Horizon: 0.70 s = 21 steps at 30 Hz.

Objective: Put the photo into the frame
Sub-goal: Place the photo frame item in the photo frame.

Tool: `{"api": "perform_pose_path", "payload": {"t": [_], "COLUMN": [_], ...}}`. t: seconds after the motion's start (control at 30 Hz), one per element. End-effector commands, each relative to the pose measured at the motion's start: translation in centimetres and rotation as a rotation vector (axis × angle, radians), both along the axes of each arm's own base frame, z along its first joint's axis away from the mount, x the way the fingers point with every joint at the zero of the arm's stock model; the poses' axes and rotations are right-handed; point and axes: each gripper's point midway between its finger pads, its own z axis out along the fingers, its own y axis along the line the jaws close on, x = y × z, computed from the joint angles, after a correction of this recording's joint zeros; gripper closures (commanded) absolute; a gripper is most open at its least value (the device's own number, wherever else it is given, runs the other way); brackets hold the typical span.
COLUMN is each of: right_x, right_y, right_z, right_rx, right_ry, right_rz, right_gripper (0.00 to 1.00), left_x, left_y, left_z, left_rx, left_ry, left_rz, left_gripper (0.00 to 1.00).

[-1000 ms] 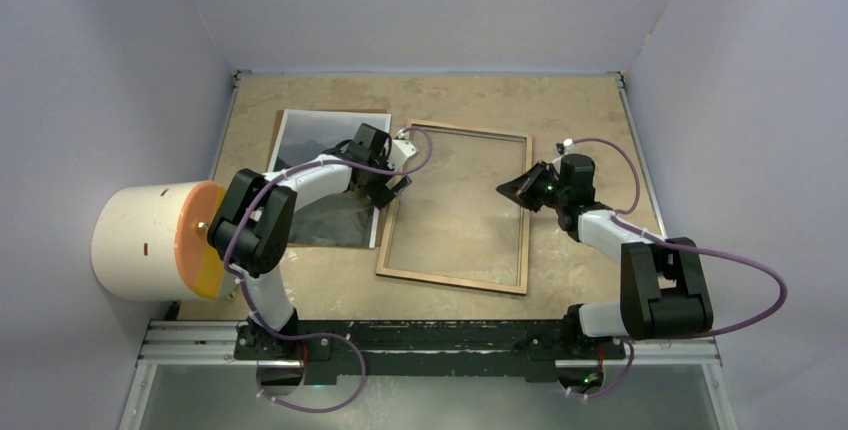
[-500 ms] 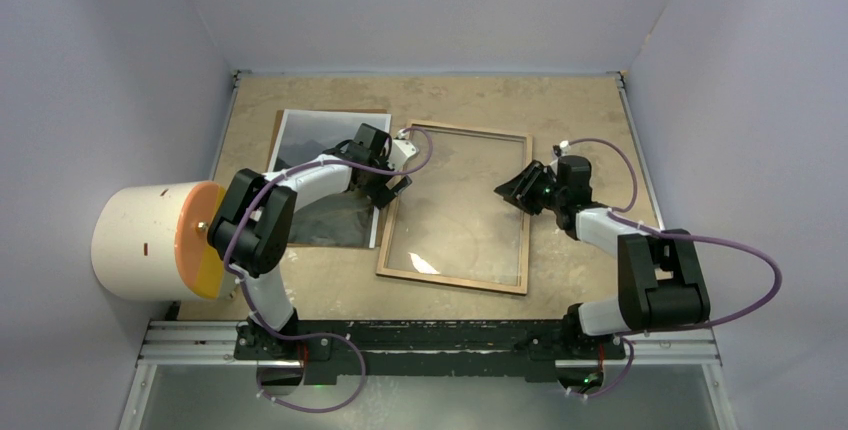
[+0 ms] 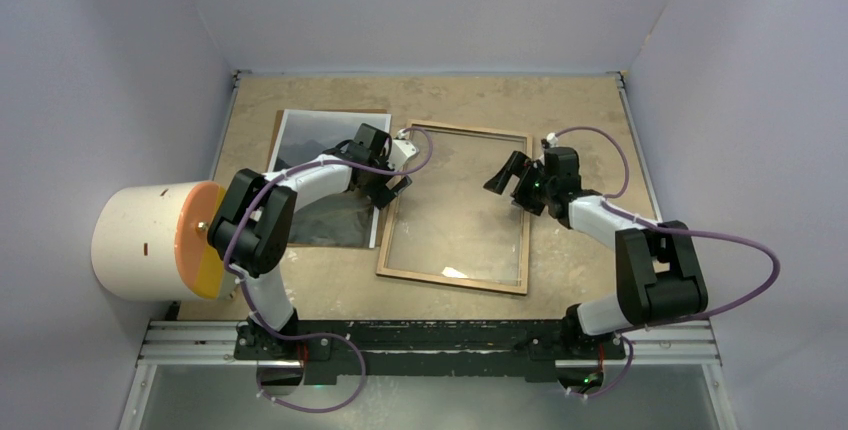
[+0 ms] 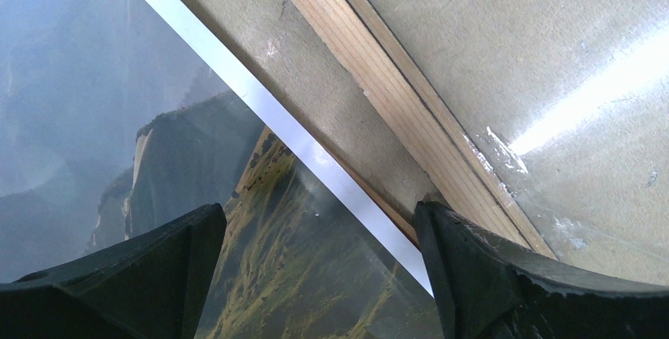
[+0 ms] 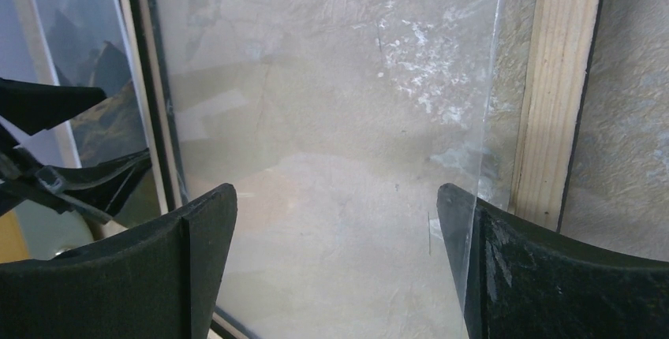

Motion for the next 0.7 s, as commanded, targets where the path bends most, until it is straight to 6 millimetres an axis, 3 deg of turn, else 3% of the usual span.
{"api": "perform_pose_path", "payload": {"t": [0.0,0.3,0.67], "right_x": [1.2,1.4,1.5], "right_y": [-0.4,-2.2,-3.0], "right_z": [0.7,1.1,1.4], "right_rx": [-0.112,-0.305,-0.356], "right_ry": [-0.015,0.002,-0.001], "right_rz": [-0.004,-0.039,-0.055], "right_gripper": [0.01,0.01,0.01], "left_x": [-0.1,-0.1,-0.1], "left_y": [-0.8,-0.7,-0.6], "left_z": [-0.1,-0.2,-0.1], "left_rx": [-0.018,-0.011,-0.007], "left_ry": [0.01,0.008,0.003], "left_rz": [-0.025,-0.027,-0.032], "left_gripper": [0.02,0.02,0.02]}}
